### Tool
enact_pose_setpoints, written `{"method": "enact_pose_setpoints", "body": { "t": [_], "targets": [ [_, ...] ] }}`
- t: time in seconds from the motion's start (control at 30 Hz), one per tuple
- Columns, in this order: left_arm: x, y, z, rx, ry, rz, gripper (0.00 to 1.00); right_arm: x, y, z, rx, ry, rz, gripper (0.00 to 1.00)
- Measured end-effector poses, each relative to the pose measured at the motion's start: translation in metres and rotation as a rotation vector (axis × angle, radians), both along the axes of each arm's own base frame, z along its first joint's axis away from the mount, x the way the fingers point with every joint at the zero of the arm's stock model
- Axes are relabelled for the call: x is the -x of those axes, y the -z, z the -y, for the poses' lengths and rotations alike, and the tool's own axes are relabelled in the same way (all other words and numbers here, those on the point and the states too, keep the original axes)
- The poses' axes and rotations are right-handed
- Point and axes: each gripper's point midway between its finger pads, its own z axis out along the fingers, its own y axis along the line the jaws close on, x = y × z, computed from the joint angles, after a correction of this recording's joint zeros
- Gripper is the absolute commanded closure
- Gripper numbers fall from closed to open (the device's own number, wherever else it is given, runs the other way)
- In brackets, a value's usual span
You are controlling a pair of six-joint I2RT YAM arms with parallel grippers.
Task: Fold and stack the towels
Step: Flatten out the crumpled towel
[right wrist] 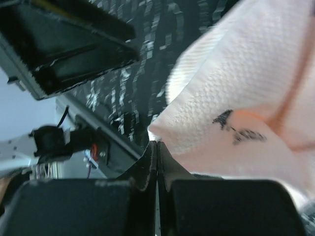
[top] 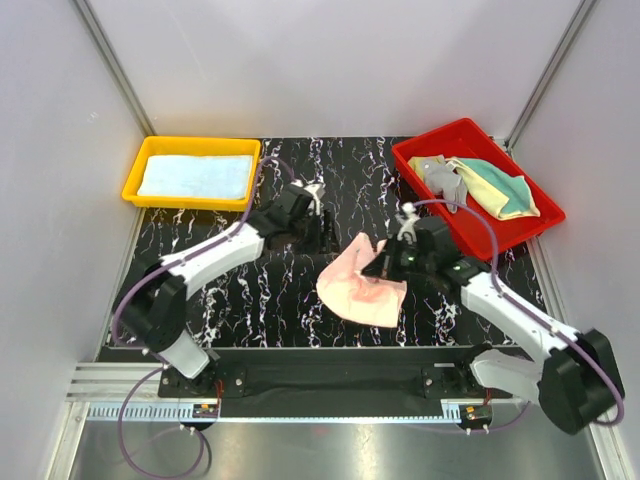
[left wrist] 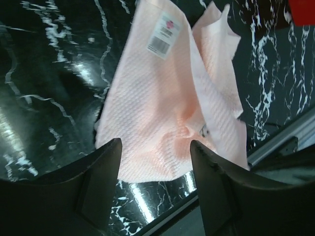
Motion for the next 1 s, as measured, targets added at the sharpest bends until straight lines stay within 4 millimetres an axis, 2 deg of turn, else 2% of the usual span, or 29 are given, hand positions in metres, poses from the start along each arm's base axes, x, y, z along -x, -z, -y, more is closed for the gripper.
{"method": "enact_pose_setpoints", "body": {
  "t": [0.1, 0.17, 0.23, 0.3, 0.43, 0.53, 0.63, 0.77, 0.9, 1.0],
  "targets": [
    [0.005, -0.006, -0.029, -0.021, -0.071, 0.009, 0.35, 0.009, -0.006, -0.045, -0.049, -0.136, 0.019, 1.0],
    [0.01, -0.012, -0.052, -0.026, -0.123, 0.019, 0.33, 0.022, -0.002, -0.076, -0.06, -0.228, 0.017, 1.0],
    [0.011, -0.017, -0.073, -0.033, -0.177, 0.035, 0.32, 0.035, 0.003, -0.099, -0.06, -0.293, 0.005, 1.0],
    [0.011, -0.017, -0.091, -0.037, -0.225, 0.044, 0.33, 0.051, 0.01, -0.114, -0.057, -0.349, -0.011, 1.0],
    [0.01, -0.007, -0.113, -0.061, -0.28, 0.016, 0.32, 0.07, 0.015, -0.124, -0.037, -0.393, -0.018, 1.0],
    [0.013, 0.0, -0.114, -0.063, -0.277, -0.001, 0.32, 0.076, 0.012, -0.117, -0.023, -0.378, -0.01, 1.0],
    [0.012, 0.011, -0.109, -0.062, -0.264, -0.025, 0.32, 0.081, 0.007, -0.096, -0.007, -0.327, 0.017, 1.0],
    [0.012, 0.039, -0.102, -0.081, -0.235, -0.083, 0.36, 0.085, 0.002, -0.071, 0.021, -0.255, 0.043, 1.0],
    [0.016, 0.062, -0.097, -0.125, -0.189, -0.116, 0.37, 0.078, 0.004, -0.05, 0.087, -0.146, 0.052, 1.0],
    [0.019, 0.067, -0.094, -0.146, -0.158, -0.116, 0.36, 0.068, 0.015, -0.027, 0.177, -0.031, 0.048, 1.0]
  ]
}}
